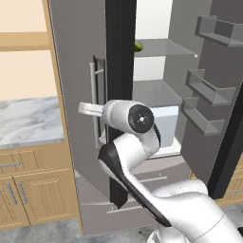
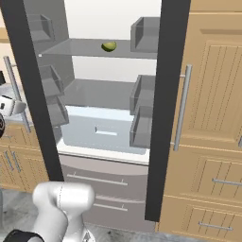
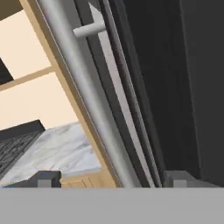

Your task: There is a bowl on the dining counter. Grab a lemon wedge from the fridge and place it in the bowl. Then get the liquor bottle and glass cup from the cabinet and place them next to the bowl.

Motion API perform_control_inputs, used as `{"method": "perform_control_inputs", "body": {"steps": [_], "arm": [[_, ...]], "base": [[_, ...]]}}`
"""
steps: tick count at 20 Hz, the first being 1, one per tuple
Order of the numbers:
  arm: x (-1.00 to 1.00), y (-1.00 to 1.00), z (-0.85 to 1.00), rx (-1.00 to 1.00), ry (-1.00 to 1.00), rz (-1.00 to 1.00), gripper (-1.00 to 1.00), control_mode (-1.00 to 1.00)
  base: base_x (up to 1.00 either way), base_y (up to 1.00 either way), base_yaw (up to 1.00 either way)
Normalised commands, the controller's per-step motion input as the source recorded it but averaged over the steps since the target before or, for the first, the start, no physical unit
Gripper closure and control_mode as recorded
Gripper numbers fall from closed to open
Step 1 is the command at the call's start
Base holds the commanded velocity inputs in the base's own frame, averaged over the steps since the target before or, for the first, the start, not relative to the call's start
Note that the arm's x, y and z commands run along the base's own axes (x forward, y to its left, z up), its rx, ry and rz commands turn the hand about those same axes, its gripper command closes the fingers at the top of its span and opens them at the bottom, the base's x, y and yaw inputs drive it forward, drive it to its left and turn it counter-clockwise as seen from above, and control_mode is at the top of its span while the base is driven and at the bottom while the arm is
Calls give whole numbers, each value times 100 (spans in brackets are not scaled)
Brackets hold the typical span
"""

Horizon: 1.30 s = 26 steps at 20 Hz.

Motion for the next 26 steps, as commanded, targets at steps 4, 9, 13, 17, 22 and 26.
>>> {"method": "perform_control_inputs", "body": {"steps": [4,9,13,17,22,26], "arm": [[-99,-76,45,48,2,-18,-100,-100],[-38,-100,35,48,15,-10,-100,-100],[13,-100,14,46,24,0,-100,-100],[53,-81,0,43,21,5,-100,-100],[79,-10,-3,22,11,17,-100,-100],[91,1,-3,15,3,24,-100,-100]], "base": [[0,0,0],[0,0,0],[0,0,0],[0,0,0],[0,0,0],[0,0,0]]}}
